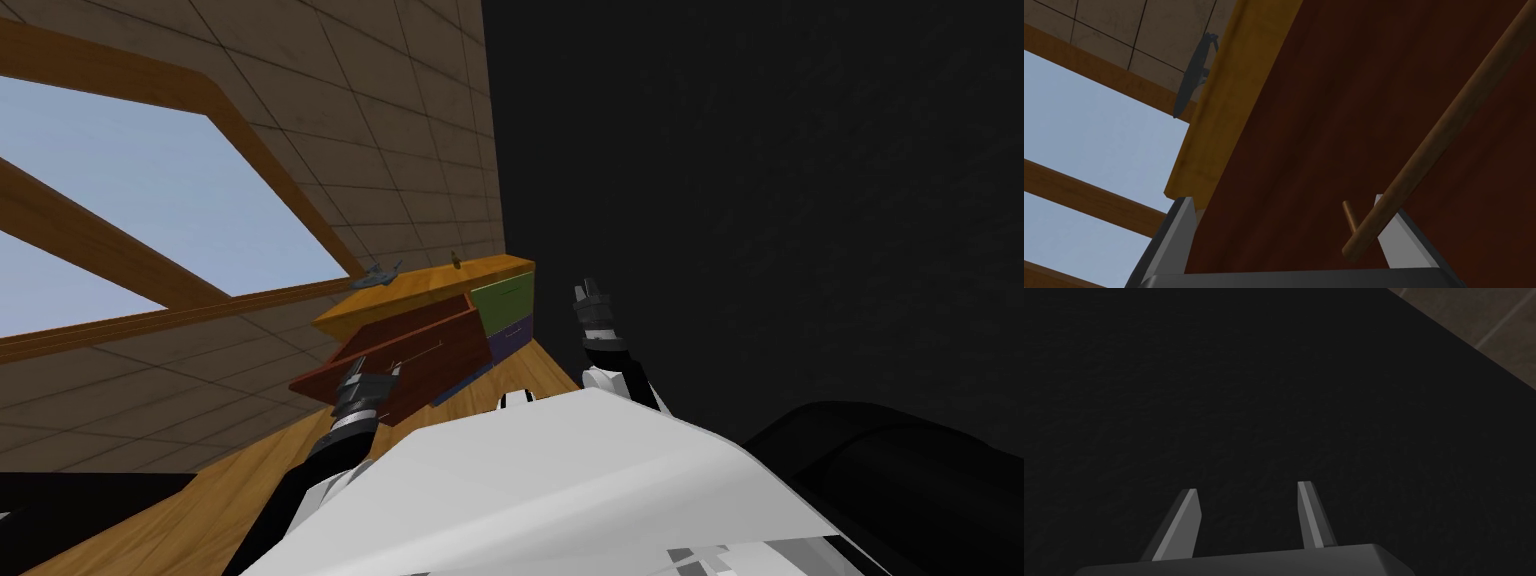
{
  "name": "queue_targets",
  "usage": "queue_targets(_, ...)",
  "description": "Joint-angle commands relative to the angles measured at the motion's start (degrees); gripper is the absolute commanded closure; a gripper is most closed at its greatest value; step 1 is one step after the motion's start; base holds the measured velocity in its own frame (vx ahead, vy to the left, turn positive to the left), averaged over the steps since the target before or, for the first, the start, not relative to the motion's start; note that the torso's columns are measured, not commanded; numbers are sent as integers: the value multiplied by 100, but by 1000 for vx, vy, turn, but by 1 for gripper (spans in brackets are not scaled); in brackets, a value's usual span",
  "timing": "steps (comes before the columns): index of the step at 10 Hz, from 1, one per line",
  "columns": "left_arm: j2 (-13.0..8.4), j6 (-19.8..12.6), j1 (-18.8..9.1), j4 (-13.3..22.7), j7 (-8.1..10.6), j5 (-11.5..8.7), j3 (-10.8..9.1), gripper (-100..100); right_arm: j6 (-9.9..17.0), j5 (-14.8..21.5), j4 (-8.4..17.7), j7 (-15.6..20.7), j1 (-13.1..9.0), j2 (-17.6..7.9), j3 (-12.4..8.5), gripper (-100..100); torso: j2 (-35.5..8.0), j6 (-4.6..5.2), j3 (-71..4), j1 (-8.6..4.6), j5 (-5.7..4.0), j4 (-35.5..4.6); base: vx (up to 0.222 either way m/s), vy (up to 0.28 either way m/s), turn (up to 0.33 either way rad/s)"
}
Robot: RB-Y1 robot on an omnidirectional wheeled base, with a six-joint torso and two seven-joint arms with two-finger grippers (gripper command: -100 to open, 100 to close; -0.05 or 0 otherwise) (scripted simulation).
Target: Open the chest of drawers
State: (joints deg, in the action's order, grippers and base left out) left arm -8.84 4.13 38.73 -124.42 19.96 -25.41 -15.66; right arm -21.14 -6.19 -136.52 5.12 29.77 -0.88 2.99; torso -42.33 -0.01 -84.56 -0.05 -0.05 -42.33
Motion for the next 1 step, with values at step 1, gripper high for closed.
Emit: queue_targets(1, 0, -2, 1, 3, 0, 0, 1, 0, 0, 0, 0, 0, 0, 0, 0, 0, 2, 0, -1, 1, 1, 1, 0, 0, 0)
